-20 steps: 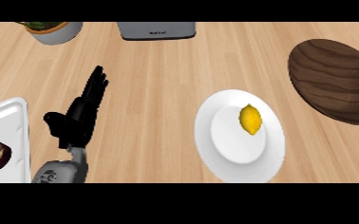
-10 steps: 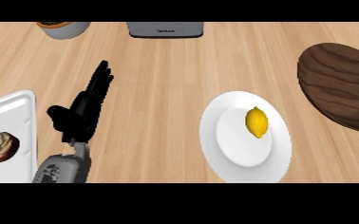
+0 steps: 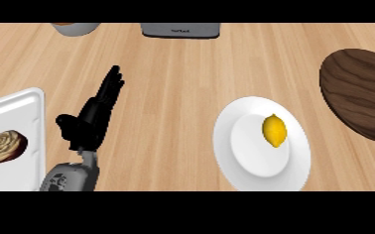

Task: Pick the tomato from the plate and place it in the bowl

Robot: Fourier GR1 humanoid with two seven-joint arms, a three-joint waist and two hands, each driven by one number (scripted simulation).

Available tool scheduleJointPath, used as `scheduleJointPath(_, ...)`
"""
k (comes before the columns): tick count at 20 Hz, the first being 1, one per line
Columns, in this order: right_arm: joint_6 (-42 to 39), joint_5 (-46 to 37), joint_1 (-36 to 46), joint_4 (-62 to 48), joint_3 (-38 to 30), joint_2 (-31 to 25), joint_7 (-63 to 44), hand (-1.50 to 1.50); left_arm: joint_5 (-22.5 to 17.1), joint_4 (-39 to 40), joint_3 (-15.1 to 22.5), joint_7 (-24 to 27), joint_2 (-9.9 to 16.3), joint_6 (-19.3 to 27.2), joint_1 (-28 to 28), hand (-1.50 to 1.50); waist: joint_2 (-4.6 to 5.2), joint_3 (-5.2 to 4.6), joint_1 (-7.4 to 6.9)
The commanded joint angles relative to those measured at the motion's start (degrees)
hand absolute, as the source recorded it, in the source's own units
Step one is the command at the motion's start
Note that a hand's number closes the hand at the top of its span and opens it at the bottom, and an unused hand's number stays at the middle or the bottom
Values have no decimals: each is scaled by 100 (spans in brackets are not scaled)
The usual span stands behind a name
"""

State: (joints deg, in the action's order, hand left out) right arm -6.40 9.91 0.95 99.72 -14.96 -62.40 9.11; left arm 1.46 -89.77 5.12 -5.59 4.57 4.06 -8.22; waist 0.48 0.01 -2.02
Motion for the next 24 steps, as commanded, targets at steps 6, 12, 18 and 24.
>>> scheduleJointPath(6,570,-1753,1748,-2682,1330,902,978,150,71,70,-21,-84,-39,26,-77,0,1,4,-23)
scheduleJointPath(12,496,-2296,2452,-5075,1185,976,2399,150,-60,81,-162,94,91,-167,3,0,6,8,-7)
scheduleJointPath(18,-110,-2482,3230,-6705,1371,1290,2672,150,53,81,-75,25,-29,-46,-108,0,37,17,-99)
scheduleJointPath(24,-751,-2687,3491,-7577,1539,1559,3789,-150,144,-50,-16,111,-45,-9,57,0,23,19,-52)
